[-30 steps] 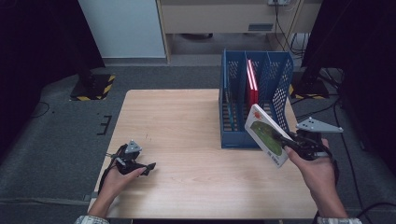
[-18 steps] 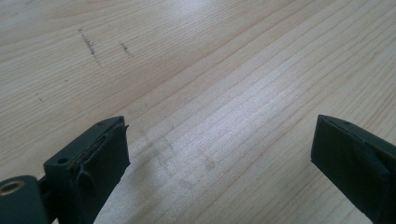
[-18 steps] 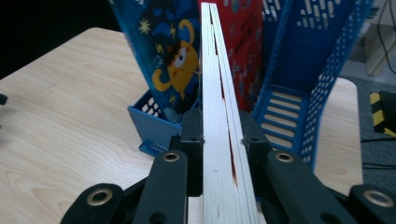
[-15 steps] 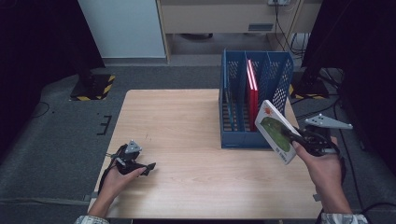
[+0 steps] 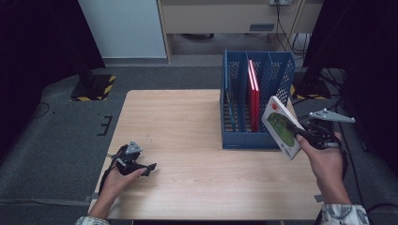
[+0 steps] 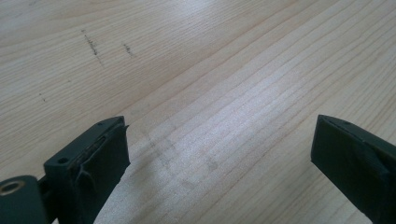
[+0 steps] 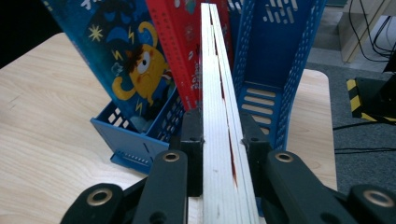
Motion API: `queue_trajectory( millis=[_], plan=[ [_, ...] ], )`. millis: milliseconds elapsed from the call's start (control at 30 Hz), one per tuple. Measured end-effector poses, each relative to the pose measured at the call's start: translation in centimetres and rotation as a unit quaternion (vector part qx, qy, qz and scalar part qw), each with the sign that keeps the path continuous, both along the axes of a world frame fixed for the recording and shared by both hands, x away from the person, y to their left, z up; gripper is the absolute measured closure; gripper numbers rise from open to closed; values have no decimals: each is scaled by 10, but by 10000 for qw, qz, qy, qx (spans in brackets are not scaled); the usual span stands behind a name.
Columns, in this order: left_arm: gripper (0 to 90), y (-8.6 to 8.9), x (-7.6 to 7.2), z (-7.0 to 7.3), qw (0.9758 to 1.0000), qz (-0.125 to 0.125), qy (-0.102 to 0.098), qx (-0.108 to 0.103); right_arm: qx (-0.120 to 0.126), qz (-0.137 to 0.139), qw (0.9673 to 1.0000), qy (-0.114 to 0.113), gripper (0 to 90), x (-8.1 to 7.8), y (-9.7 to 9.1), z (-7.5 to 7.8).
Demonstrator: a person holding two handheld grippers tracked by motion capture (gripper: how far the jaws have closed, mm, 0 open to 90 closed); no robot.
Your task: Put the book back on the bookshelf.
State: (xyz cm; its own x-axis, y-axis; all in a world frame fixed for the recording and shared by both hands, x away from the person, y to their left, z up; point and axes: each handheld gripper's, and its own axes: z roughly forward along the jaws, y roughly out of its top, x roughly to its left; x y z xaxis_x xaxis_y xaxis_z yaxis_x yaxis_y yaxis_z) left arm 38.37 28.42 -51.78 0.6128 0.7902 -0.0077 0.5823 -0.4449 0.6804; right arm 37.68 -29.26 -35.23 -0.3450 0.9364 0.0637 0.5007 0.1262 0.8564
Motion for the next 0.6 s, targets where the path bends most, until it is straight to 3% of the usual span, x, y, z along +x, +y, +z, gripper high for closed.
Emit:
queue_trajectory(
  millis=[600],
  plan=[
    [36,1,0,1,10000,26,-56,-2,-22,-218,9998,34,765,24,-2,11]
  ],
)
